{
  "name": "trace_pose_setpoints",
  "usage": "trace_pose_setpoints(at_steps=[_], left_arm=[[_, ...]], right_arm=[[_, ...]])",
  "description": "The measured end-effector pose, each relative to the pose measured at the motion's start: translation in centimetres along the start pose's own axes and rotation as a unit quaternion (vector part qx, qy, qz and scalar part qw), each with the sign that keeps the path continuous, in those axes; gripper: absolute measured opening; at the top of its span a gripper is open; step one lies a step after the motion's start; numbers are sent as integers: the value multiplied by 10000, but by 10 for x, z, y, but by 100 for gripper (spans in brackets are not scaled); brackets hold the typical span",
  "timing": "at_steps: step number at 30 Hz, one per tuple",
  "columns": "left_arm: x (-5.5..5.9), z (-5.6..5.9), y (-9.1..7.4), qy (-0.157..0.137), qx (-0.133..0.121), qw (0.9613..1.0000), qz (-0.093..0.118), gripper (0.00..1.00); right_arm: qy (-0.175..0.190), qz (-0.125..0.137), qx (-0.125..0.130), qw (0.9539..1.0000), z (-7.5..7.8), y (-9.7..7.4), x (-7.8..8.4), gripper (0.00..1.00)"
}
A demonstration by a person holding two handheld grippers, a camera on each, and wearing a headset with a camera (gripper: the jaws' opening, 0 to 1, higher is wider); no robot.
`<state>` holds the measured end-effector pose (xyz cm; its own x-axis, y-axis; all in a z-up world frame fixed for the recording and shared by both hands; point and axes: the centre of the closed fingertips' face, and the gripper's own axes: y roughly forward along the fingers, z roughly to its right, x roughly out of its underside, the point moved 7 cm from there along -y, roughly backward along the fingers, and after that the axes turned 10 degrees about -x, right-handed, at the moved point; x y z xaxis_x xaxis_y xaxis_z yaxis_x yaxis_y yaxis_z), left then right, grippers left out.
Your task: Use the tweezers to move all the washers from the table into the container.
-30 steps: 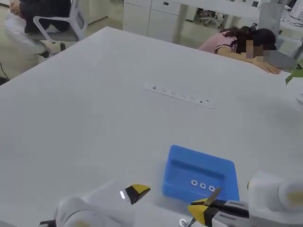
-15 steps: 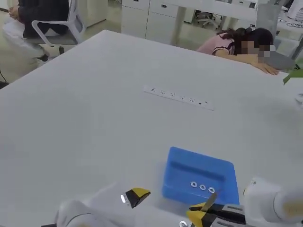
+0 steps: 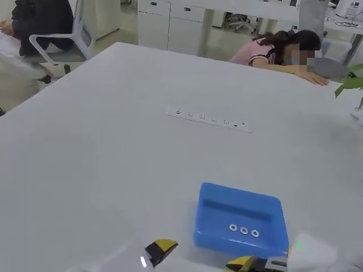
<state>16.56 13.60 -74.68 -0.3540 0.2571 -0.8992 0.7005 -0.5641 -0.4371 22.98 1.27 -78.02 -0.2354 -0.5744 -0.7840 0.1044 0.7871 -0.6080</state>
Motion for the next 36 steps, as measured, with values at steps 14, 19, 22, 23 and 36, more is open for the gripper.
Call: trace_pose_setpoints(at_steps=[14, 19, 22, 23, 36], left_arm=[[4, 2, 2, 56, 89, 9998, -151, 85], [3, -2, 1, -87, 6, 9999, -97, 85], [4, -2, 1, -84, 1, 9999, -121, 85], [4, -1, 1, -69, 18, 9999, -123, 85], [-2, -1, -2, -46, -3, 9999, 91, 84]], right_arm=[[173, 99, 211, 9996, 0, -2, 2, 3], [150, -8, 190, 9997, 0, -2, 2, 3], [51, -99, 172, 9998, -2, -2, 2, 3], [28, -113, 174, 9998, -2, -2, 2, 3], [135, -178, 134, 9997, -2, -6, 5, 3]])
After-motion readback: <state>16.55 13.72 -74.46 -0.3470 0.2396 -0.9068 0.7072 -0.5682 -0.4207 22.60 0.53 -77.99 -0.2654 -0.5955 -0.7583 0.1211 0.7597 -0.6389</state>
